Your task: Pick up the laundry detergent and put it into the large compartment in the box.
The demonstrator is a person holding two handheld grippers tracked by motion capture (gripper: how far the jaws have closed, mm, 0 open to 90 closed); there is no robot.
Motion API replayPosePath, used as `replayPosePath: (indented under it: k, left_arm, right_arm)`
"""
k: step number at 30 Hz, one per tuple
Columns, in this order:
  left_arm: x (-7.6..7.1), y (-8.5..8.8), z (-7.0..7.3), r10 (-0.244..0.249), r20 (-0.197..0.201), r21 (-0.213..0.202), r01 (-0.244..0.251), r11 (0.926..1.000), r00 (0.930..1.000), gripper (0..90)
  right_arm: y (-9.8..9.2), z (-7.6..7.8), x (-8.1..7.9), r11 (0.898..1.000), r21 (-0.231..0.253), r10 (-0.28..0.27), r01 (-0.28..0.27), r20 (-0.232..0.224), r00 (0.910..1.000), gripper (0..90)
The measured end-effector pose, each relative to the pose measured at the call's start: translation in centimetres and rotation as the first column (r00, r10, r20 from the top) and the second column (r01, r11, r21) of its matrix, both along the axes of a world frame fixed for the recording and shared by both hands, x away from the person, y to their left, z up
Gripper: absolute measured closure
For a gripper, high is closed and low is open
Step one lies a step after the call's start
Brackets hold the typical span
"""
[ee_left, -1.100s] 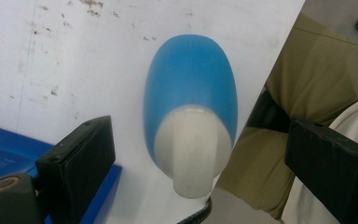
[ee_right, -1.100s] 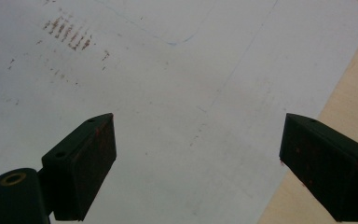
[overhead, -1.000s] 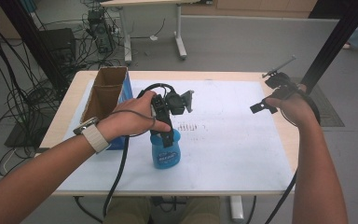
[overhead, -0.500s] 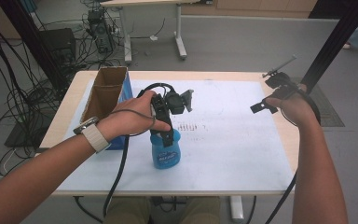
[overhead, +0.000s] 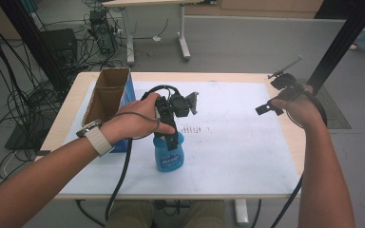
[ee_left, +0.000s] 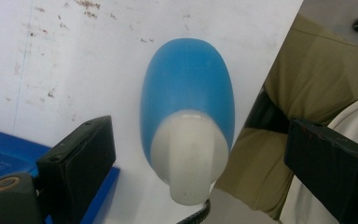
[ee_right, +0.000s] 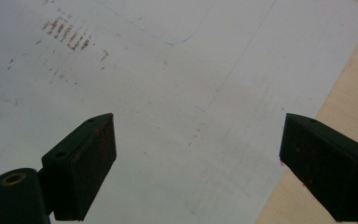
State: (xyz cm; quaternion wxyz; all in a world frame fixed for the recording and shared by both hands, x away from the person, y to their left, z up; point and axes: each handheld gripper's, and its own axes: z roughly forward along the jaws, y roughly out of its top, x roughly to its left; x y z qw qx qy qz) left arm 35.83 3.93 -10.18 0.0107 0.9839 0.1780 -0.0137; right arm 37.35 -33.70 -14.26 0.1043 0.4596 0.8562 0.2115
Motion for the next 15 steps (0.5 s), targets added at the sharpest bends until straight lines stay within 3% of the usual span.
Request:
replayPosePath:
  k: [15]
  left_arm:
    - [0.01,0.2,0.01,0.003,0.001,-0.004,-0.003,1.0,1.0,9.2]
  right_arm:
    - [0.07,0.05,-0.04,1.0,0.001,0.001,-0.001,0.003,1.0,10.7]
